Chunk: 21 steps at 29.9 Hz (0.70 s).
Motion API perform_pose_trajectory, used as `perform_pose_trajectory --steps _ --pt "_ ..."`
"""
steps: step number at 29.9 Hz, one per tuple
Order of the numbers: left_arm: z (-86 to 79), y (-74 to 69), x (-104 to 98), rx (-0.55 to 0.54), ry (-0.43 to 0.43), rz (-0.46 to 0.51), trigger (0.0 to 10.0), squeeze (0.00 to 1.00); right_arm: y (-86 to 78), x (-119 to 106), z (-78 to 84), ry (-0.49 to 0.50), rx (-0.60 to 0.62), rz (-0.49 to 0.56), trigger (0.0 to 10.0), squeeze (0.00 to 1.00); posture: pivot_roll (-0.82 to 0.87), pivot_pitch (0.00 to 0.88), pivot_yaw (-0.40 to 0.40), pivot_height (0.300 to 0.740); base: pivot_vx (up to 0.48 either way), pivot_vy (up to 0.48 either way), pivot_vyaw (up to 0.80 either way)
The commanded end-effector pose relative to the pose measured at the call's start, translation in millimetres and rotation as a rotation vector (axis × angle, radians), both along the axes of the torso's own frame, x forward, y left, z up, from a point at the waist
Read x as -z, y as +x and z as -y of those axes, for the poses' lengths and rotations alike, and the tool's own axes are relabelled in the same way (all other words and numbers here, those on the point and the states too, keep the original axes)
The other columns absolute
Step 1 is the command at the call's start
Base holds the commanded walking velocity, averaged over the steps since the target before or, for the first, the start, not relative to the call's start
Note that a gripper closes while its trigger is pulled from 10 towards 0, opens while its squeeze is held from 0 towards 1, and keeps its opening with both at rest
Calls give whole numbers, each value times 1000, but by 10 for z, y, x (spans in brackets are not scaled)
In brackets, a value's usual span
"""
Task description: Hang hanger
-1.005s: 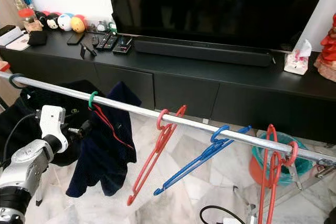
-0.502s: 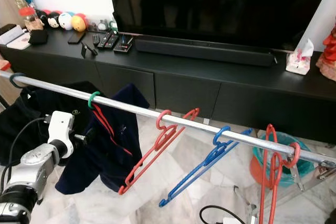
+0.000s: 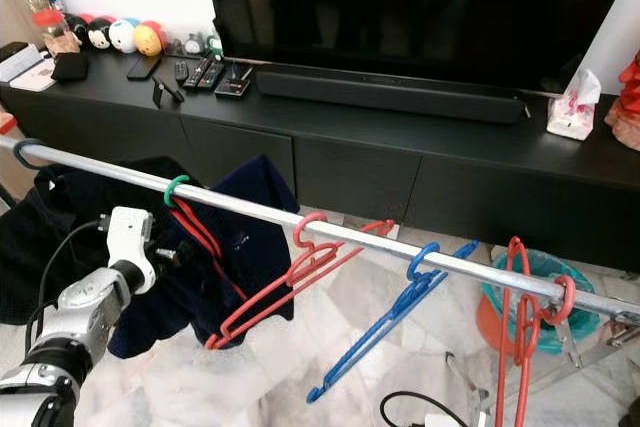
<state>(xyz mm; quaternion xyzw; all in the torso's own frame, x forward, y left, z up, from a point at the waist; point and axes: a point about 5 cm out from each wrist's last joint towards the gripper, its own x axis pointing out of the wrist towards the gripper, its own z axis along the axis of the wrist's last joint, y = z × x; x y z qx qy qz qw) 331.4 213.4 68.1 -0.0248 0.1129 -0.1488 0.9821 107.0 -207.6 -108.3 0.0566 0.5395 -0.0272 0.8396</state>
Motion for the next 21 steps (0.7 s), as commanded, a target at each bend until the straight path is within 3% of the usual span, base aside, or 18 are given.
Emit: perform_pose_trajectory --steps 1,8,9,21 --pt "14 12 -2 9 -16 1 4157 0 -10 0 9 0 -3 -1 10000 0 -119 0 13 740 0 0 0" --pt "14 12 -2 9 -16 1 4157 0 -10 0 9 0 -3 -1 10000 0 -119 0 13 740 0 0 0" --pt "38 16 13 14 -9 -3 0 0 -12 -1 17 -2 -7 -2 10000 0 -127 1 8 740 0 0 0" --pt "71 16 33 -2 -19 16 0 0 -19 -2 33 -4 -11 -4 10000 0 -129 3 1 740 0 0 0"
